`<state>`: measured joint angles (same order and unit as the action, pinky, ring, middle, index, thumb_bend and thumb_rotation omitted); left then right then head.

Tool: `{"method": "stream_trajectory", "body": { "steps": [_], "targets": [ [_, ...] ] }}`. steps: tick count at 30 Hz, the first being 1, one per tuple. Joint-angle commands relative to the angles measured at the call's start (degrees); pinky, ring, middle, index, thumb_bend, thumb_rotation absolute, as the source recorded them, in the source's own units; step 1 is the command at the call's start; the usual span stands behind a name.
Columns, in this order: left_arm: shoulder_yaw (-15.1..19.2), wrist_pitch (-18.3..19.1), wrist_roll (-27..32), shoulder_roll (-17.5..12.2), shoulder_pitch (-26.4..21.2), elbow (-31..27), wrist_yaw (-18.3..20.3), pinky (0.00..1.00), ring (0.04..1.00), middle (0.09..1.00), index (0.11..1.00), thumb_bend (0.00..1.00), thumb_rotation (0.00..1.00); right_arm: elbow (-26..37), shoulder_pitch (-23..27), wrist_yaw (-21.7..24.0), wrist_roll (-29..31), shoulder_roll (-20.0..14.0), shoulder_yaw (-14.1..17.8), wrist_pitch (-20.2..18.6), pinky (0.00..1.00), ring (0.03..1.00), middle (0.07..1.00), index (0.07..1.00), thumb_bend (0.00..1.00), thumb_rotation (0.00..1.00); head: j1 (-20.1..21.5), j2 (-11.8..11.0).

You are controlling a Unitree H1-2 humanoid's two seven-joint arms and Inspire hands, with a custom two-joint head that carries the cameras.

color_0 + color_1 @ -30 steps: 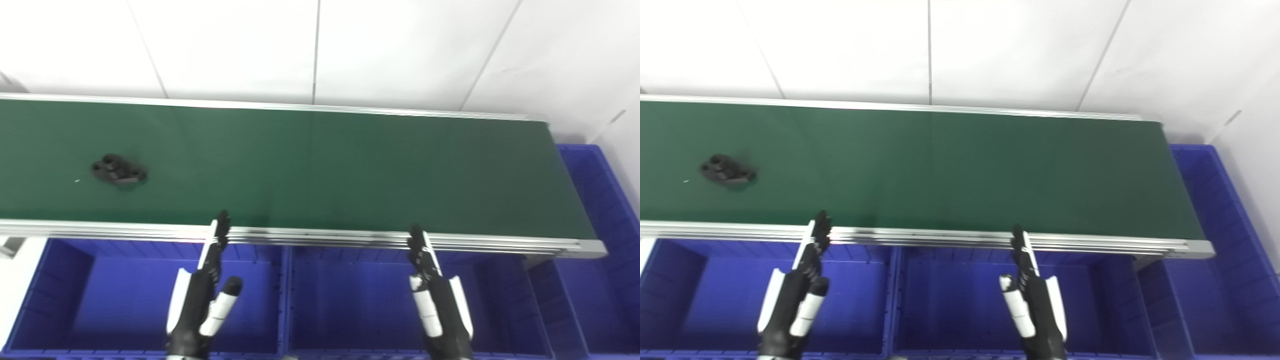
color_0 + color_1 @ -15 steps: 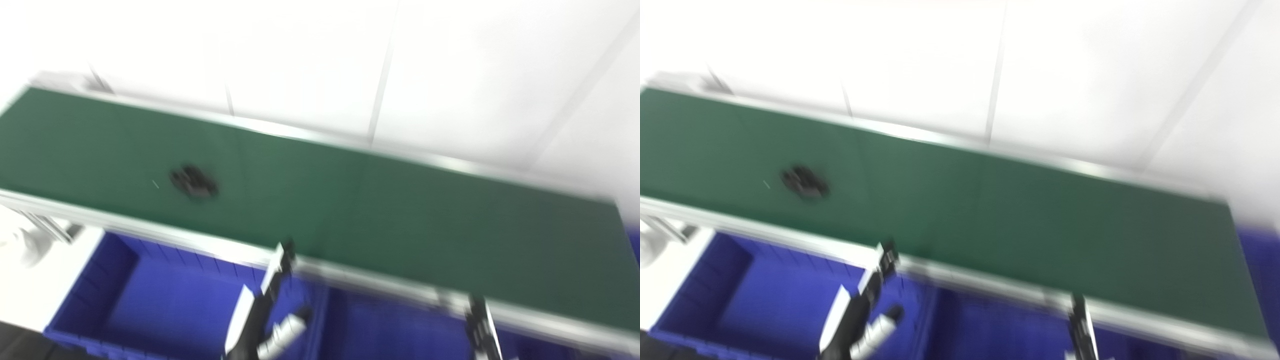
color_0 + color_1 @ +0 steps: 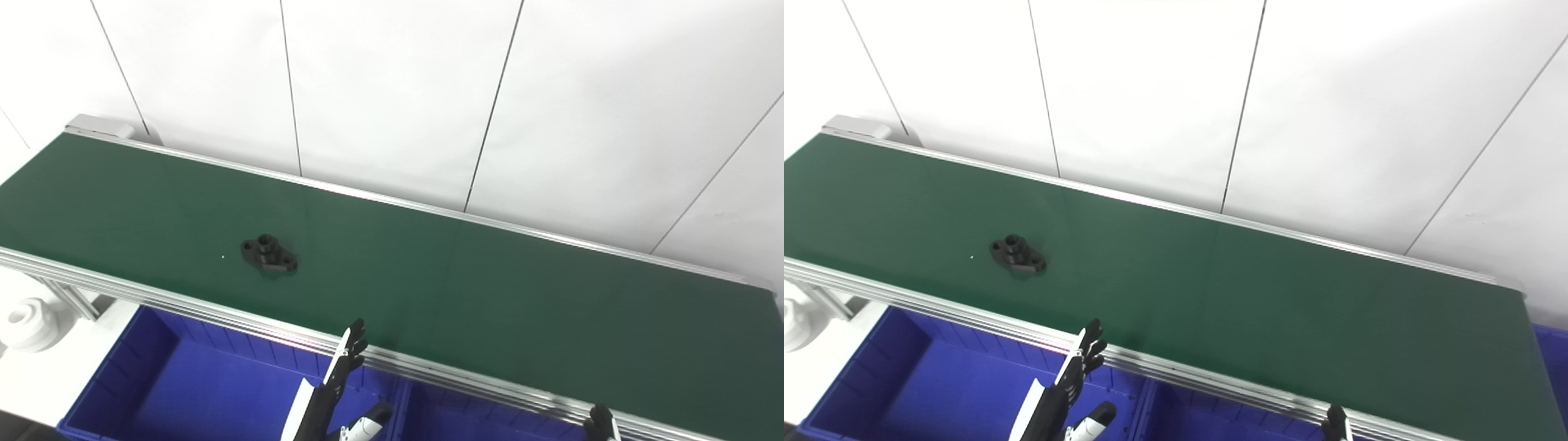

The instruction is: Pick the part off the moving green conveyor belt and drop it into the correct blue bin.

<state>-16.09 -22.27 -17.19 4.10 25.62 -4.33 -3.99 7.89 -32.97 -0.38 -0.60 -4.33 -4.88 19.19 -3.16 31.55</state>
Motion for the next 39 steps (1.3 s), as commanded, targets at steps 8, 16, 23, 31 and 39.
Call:
{"method": "stream_trajectory", "body": {
  "steps": [8, 16, 23, 31, 39],
  "targets": [
    [-0.49, -2.08, 0.7, 0.11, -0.61, -2.0, 0.02, 0.92, 0.951, 0.996, 1.0, 0.53, 0.78, 1.82, -0.09, -1.29, -3.9, 1.58, 0.89, 3.71, 0.97, 0.985, 0.995, 1.0, 0.67, 0.99, 2.87, 1.88],
    [-0.1, -0.87, 0.26, -0.83, -0.62, -3.13, 0.21, 0.91, 0.944, 0.997, 1.0, 0.58, 0.84, 6.98, 0.52, -5.34, -11.52, 3.46, 4.43, 5.46, 0.85, 0.886, 0.92, 0.991, 0.8, 0.87, 4.94, 2.86],
    [0.21, 0.18, 2.72, -2.46, -0.66, -4.44, 2.03, 0.94, 0.957, 1.0, 1.0, 0.48, 0.86, 10.93, 6.13, -6.22, -21.94, 2.91, 6.54, 2.99, 0.82, 0.853, 0.889, 0.96, 0.81, 0.7, 8.34, 3.47],
    [0.76, 0.75, 3.31, -2.76, -1.32, -4.23, 2.67, 0.94, 0.954, 1.0, 1.0, 0.48, 0.91, 15.74, 14.62, -1.06, -33.67, 1.73, 5.09, -8.22, 0.71, 0.833, 0.88, 0.935, 0.84, 0.66, 9.27, 3.35],
    [1.56, -0.19, 4.88, -3.27, -2.07, -3.15, 3.22, 0.97, 0.972, 1.0, 1.0, 0.48, 0.9, 14.88, 24.45, 3.47, -43.18, 0.87, 1.74, -17.5, 0.67, 0.79, 0.847, 0.891, 0.86, 0.66, 10.94, 3.2]
  ]
}}
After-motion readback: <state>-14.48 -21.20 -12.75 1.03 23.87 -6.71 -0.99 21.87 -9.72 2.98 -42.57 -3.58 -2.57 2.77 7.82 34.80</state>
